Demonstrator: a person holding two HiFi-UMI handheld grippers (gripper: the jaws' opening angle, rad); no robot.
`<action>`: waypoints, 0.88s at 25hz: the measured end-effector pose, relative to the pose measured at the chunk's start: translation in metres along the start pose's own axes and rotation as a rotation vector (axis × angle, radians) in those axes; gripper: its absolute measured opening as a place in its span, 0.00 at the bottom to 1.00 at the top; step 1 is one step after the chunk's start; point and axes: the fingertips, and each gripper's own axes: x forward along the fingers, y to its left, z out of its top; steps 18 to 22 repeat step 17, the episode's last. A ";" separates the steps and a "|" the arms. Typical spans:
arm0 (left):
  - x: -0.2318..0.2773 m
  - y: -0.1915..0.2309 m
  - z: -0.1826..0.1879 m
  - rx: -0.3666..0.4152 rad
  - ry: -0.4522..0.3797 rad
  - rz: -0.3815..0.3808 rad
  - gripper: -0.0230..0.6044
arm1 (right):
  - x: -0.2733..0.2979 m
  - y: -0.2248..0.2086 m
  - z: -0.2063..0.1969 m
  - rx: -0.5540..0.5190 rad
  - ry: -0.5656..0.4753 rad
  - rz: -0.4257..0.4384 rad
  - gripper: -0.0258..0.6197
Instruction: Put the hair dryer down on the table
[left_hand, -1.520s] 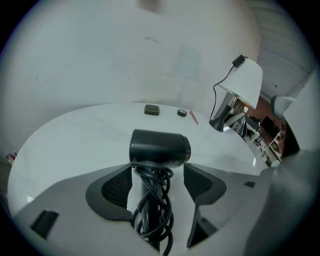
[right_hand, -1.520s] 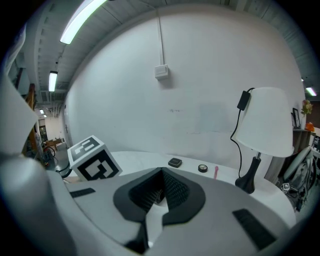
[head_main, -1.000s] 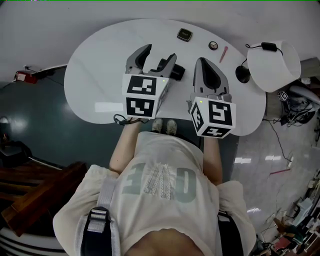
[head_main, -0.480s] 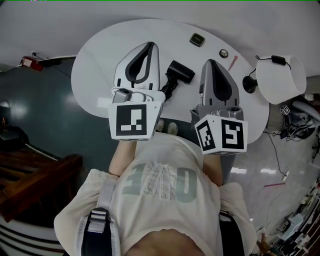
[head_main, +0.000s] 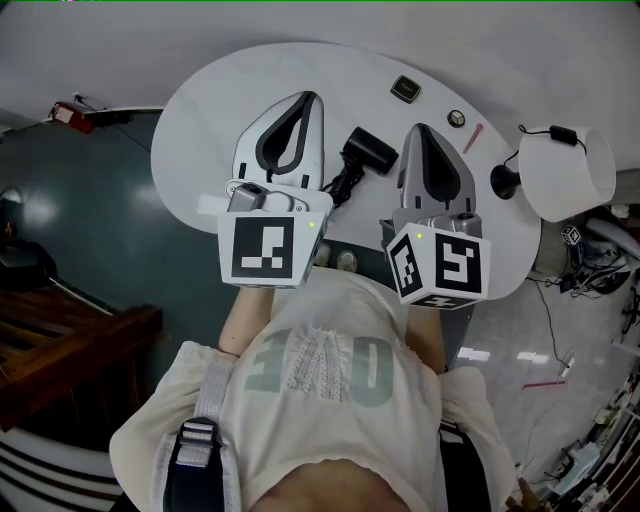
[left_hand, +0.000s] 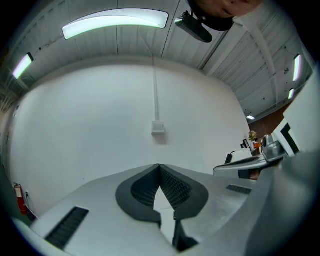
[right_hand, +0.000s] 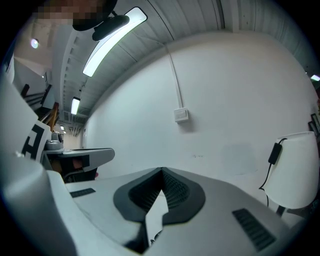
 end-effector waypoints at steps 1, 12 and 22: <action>0.000 0.000 0.000 0.001 0.001 -0.001 0.05 | 0.000 0.000 -0.001 0.000 0.002 0.001 0.05; 0.000 0.006 0.003 -0.006 -0.004 0.009 0.05 | 0.000 0.003 -0.009 0.003 0.026 0.011 0.05; 0.000 0.007 0.004 0.005 -0.007 0.006 0.05 | 0.001 0.003 -0.008 0.004 0.020 0.011 0.05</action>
